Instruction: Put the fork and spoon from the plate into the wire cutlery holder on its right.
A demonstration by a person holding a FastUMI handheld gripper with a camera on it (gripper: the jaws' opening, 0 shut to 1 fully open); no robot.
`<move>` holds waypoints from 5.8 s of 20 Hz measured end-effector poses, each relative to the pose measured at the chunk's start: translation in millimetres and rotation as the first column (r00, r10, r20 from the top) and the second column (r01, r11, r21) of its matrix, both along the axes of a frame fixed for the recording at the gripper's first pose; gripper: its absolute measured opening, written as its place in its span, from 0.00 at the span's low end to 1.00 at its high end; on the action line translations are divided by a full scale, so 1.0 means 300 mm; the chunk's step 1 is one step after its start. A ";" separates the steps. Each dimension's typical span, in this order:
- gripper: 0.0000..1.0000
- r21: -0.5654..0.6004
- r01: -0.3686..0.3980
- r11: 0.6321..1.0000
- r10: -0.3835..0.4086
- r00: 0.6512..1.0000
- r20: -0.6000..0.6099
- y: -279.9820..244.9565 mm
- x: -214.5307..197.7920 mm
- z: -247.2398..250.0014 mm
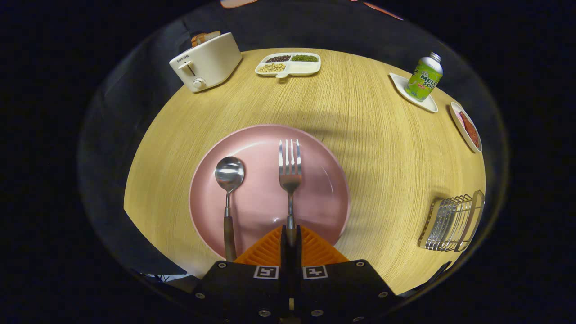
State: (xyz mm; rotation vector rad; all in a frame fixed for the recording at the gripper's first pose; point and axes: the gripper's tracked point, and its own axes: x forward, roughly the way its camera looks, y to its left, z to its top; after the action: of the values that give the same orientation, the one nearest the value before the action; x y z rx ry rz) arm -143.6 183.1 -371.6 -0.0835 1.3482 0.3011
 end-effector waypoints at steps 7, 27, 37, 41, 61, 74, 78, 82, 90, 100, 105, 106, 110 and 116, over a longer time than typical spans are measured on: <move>0.05 0.047 0.086 0.995 -0.092 0.983 0.160 -0.130 0.112 0.206; 0.05 -0.213 0.231 0.949 -0.202 0.967 0.153 -0.851 0.088 0.401; 0.05 -0.255 0.151 0.955 -0.164 0.986 -0.028 -0.893 -0.024 0.321; 0.05 -0.251 0.156 0.955 -0.184 0.978 -0.096 -0.889 -0.062 0.305; 0.14 -0.179 0.257 0.950 -0.258 0.966 0.019 -0.885 0.031 0.309; 0.20 0.018 0.369 0.929 -0.302 0.731 0.611 -0.758 0.311 0.523; 0.32 0.016 0.315 0.949 -0.231 0.657 0.717 -0.668 0.342 0.594; 0.48 0.047 0.230 0.972 -0.181 0.607 0.774 -0.506 0.375 0.628; 0.91 0.085 0.040 0.996 -0.089 0.680 0.728 -0.162 0.329 0.532; 0.93 0.054 -0.138 0.989 0.081 0.808 0.584 0.121 0.162 0.263; 0.93 0.009 -0.177 0.984 0.153 0.877 0.456 0.170 0.074 0.098; 0.93 -0.003 -0.190 0.982 0.173 0.886 0.430 0.175 0.057 0.072; 0.87 -0.022 -0.258 0.966 0.249 0.908 0.337 0.204 -0.003 0.008; 0.63 -0.015 -0.292 0.956 0.289 0.936 0.199 0.232 -0.050 -0.046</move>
State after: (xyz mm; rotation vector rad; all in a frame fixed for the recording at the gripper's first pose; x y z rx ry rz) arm -158.7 252.9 -385.6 -0.2958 1.1319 0.5391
